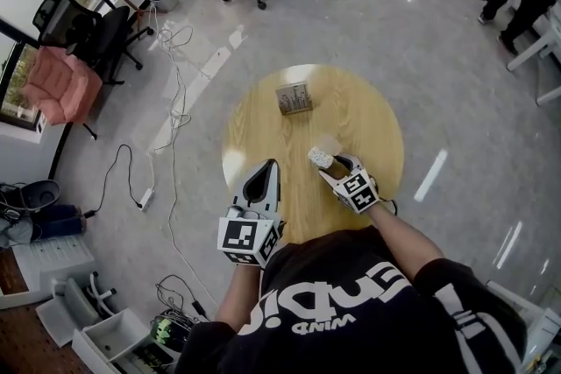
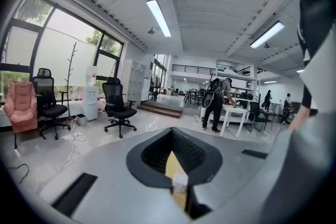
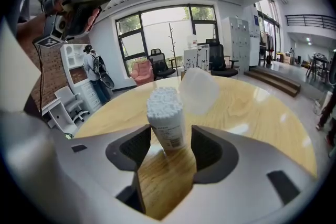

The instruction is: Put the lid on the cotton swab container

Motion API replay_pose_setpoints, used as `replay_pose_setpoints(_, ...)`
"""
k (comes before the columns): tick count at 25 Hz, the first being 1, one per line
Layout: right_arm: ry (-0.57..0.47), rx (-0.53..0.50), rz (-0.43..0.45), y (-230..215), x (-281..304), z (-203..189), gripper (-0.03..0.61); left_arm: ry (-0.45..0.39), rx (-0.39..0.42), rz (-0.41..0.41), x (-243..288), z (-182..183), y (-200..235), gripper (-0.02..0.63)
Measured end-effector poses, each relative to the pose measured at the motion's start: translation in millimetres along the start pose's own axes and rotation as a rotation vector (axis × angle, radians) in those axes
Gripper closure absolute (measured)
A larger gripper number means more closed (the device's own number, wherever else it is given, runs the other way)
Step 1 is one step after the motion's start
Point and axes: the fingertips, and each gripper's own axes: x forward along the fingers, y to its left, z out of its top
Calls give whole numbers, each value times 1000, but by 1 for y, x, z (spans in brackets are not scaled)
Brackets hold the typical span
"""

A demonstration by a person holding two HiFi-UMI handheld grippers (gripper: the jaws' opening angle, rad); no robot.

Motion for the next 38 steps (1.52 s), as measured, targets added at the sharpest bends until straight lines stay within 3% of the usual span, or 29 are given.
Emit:
replay_pose_setpoints(12,-35,-21,-2,0,14,14,348,15,-2,10,3,-3,6,606)
replay_pose_setpoints(25,8,-22,19,4,14,3,368,14,0,-1,9,-3,5,606)
replay_pose_setpoints(38,20,-49,49,9,10,-1,374,86,3,-55,50,-30,12,606)
